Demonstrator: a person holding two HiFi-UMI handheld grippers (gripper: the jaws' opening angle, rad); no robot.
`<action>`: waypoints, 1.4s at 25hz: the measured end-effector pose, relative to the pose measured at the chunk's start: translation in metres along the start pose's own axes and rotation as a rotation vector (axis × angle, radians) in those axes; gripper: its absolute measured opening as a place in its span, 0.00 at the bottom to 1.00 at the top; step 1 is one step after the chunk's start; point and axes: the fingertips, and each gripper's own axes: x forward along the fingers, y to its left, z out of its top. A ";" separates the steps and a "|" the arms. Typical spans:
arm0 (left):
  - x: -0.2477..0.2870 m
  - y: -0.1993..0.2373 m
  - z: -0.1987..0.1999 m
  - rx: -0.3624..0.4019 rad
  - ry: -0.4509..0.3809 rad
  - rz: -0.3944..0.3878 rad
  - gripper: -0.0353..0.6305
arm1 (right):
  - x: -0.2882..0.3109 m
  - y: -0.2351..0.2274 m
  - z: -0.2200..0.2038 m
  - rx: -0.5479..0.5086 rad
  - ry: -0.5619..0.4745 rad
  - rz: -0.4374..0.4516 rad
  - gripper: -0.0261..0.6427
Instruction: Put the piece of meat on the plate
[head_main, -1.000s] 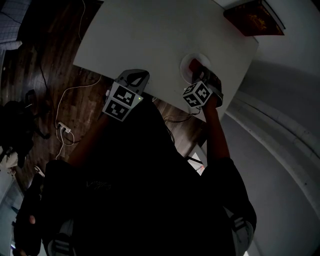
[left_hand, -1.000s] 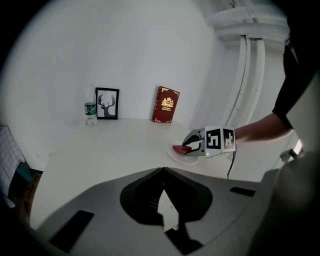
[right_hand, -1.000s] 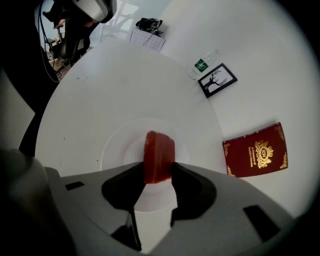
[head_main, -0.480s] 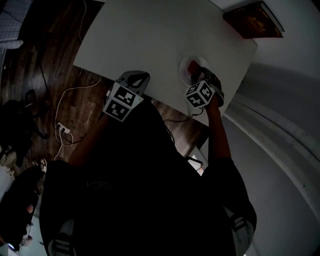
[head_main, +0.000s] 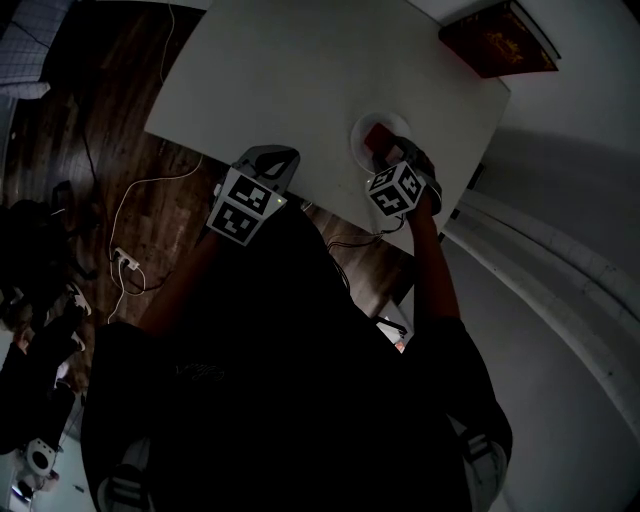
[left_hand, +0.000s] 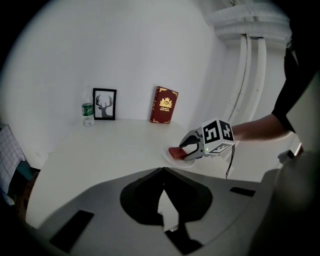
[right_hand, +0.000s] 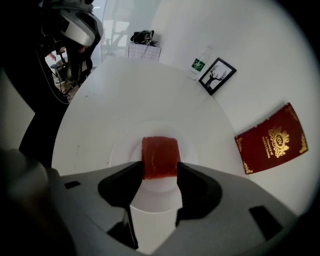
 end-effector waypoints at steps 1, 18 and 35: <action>0.001 -0.003 -0.001 -0.003 0.001 0.003 0.06 | 0.000 0.001 0.000 0.013 -0.012 0.002 0.38; 0.000 -0.045 0.001 0.001 -0.041 -0.073 0.06 | -0.092 0.018 0.008 0.453 -0.340 -0.193 0.15; -0.114 -0.092 0.014 0.170 -0.370 -0.213 0.06 | -0.285 0.106 0.074 0.824 -0.675 -0.554 0.07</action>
